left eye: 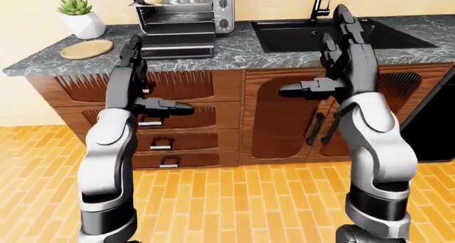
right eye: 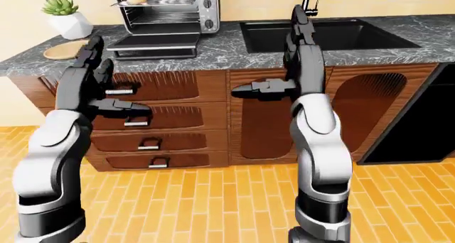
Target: Pick the bread from the top rack and place it on the plate on the counter.
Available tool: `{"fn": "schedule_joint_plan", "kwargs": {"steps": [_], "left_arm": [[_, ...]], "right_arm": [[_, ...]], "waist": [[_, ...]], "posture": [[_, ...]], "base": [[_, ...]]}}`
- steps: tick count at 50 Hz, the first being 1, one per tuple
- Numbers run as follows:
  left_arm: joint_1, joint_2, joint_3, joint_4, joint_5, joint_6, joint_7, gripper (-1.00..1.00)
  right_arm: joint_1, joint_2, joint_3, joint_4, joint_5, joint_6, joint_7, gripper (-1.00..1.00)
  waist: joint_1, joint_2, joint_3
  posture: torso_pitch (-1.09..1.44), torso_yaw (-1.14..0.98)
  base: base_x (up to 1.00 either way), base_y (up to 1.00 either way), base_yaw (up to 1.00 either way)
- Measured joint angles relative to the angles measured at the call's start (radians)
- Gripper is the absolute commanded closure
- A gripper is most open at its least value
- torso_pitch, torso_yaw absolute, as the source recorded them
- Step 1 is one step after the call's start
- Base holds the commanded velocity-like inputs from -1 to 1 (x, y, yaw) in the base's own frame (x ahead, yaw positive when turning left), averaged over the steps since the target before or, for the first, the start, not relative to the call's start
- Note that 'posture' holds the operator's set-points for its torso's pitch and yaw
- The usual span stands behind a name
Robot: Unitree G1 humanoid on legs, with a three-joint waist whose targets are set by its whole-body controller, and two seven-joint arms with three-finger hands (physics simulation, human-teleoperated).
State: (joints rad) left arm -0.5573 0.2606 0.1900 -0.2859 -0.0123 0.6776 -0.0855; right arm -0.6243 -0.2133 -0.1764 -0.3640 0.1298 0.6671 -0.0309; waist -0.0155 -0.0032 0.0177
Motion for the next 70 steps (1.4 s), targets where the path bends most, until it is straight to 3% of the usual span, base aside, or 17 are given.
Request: {"fn": "schedule_joint_plan", "kwargs": {"steps": [3,9,12,22,24,27,31,35,38,51,53,54,56,59,63,66,70], "left_arm": [[-0.046,0.029,0.001,0.008,-0.007,0.015,-0.002,-1.0],[-0.101,0.076,0.018,0.005,-0.018,0.06,-0.003,-1.0],[-0.098,0.095,0.037,0.012,-0.013,0.094,-0.001,-1.0],[-0.13,0.139,0.07,-0.086,-0.023,0.157,0.005,-1.0],[-0.115,0.127,0.052,-0.083,-0.023,0.15,0.006,-1.0],[-0.118,0.128,0.033,-0.067,-0.036,0.181,-0.004,-1.0],[-0.128,0.134,0.048,-0.108,-0.038,0.185,-0.001,-1.0],[-0.125,0.147,0.067,-0.135,-0.039,0.178,0.004,-1.0],[-0.094,0.153,0.09,-0.123,-0.036,0.199,0.011,-1.0],[-0.105,0.179,0.108,-0.165,-0.046,0.206,0.025,-1.0],[-0.093,0.168,0.1,-0.166,-0.049,0.205,0.026,-1.0],[-0.088,0.165,0.089,-0.158,-0.053,0.21,0.024,-1.0],[-0.087,0.166,0.076,-0.148,-0.063,0.224,0.018,-1.0],[-0.091,0.17,0.086,-0.16,-0.066,0.224,0.019,-1.0],[-0.106,0.185,0.109,-0.185,-0.058,0.202,0.029,-1.0],[-0.087,0.182,0.115,-0.157,-0.051,0.207,0.035,-1.0],[-0.095,0.184,0.101,-0.139,-0.055,0.232,0.031,-1.0]], "right_arm": [[-0.063,-0.027,-0.008,-0.002,0.02,0.022,-0.017,-1.0],[-0.12,-0.047,-0.002,-0.005,0.066,0.047,-0.029,-1.0],[-0.115,-0.054,0.018,0.012,0.09,0.083,-0.026,-1.0],[-0.19,-0.103,-0.011,-0.054,0.135,0.118,-0.049,-1.0],[-0.185,-0.106,-0.016,-0.044,0.137,0.122,-0.052,-1.0],[-0.197,-0.112,-0.017,-0.02,0.137,0.157,-0.063,-1.0],[-0.219,-0.115,-0.01,-0.051,0.137,0.151,-0.063,-1.0],[-0.236,-0.116,-0.011,-0.055,0.136,0.142,-0.059,-1.0],[-0.211,-0.1,0.02,-0.048,0.141,0.155,-0.052,-1.0],[-0.252,-0.119,0.001,-0.094,0.139,0.18,-0.04,-1.0],[-0.236,-0.119,-0.001,-0.089,0.137,0.182,-0.039,-1.0],[-0.221,-0.119,-0.001,-0.082,0.132,0.186,-0.039,-1.0],[-0.215,-0.12,0.001,-0.061,0.119,0.2,-0.037,-1.0],[-0.238,-0.12,0.001,-0.064,0.112,0.201,-0.033,-1.0],[-0.27,-0.12,0.001,-0.079,0.105,0.172,-0.029,-1.0],[-0.253,-0.114,0.028,-0.073,0.101,0.168,-0.026,-1.0],[-0.264,-0.113,0.02,-0.038,0.075,0.18,-0.031,-1.0]], "waist": [[-0.011,-0.005,-0.003],[-0.018,0.09,0.02],[0.0,0.083,0.036],[0.027,-0.029,0.03],[0.014,-0.012,0.054],[0.005,-0.035,0.038],[-0.014,-0.002,0.03],[-0.011,0.087,0.017],[0.013,0.087,0.046],[0.033,-0.003,0.021],[0.02,0.015,0.052],[0.018,0.002,0.065],[0.015,-0.019,0.052],[0.016,-0.009,0.029],[0.041,0.053,0.036],[0.047,0.052,0.076],[0.032,0.027,0.081]], "posture": [[0.0,0.0],[0.0,0.0],[0.0,0.0],[0.0,0.0],[0.0,0.0],[0.0,0.0],[0.0,0.0],[0.0,0.0],[0.0,0.0],[0.0,0.0],[0.0,0.0],[0.0,0.0],[0.0,0.0],[0.0,0.0],[0.0,0.0],[0.0,0.0],[0.0,0.0]], "base": [[0.35,0.51,0.0],[0.35,0.51,0.0],[0.37,0.51,0.0],[0.4,0.5,0.0],[0.41,0.48,0.0],[0.43,0.46,0.0],[0.45,0.45,0.0],[0.46,0.44,0.0],[0.46,0.45,0.0],[0.39,0.37,0.0],[0.2,0.27,0.0],[0.19,0.27,0.0],[0.18,0.27,0.0],[0.14,0.21,0.0],[0.01,0.0,0.0],[0.0,0.0,0.0],[0.0,0.0,0.0]]}}
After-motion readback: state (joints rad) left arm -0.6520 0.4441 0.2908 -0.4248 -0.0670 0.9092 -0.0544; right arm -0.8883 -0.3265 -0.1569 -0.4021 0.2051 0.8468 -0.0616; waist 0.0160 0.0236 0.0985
